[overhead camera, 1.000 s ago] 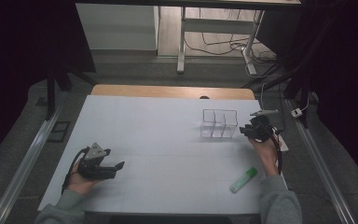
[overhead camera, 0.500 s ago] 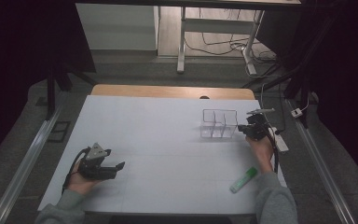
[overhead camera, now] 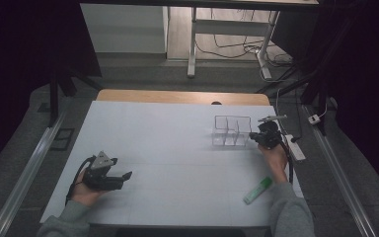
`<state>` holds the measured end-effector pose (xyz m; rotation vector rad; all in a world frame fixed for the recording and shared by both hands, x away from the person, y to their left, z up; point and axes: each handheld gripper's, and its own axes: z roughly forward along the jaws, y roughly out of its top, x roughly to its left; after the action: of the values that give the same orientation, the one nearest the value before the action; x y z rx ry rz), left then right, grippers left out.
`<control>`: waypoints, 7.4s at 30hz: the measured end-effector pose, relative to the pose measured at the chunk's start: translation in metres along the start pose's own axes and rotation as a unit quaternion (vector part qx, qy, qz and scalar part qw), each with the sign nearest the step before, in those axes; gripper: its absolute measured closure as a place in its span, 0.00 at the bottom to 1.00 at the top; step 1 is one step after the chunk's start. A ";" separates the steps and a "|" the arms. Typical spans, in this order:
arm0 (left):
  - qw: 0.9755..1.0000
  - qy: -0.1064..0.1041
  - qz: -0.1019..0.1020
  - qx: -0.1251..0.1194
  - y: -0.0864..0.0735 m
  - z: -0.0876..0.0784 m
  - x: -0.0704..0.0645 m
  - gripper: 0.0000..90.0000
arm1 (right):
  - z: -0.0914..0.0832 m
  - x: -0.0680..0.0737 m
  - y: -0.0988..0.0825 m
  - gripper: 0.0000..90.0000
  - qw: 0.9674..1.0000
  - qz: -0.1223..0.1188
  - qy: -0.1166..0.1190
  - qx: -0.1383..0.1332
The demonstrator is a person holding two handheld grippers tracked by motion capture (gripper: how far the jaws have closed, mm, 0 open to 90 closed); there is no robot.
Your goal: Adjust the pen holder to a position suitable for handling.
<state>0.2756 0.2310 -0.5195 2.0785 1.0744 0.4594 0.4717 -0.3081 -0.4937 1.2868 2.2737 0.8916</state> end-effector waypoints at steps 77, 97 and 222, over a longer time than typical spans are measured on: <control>1.000 0.000 0.006 0.010 -0.001 0.002 0.000 0.25 | 0.037 0.072 0.032 0.99 0.996 -0.071 0.046 0.005; 1.000 0.000 0.009 0.010 -0.001 0.002 0.000 0.25 | 0.048 0.100 0.040 0.99 0.994 -0.091 0.067 0.012; 1.000 -0.004 0.018 0.018 0.003 0.009 0.004 0.25 | -0.082 0.032 -0.025 0.30 0.959 -0.197 0.200 0.049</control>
<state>0.2849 0.2293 -0.5237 2.1329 1.0491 0.4525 0.3908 -0.3177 -0.4523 0.6831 2.7804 0.9650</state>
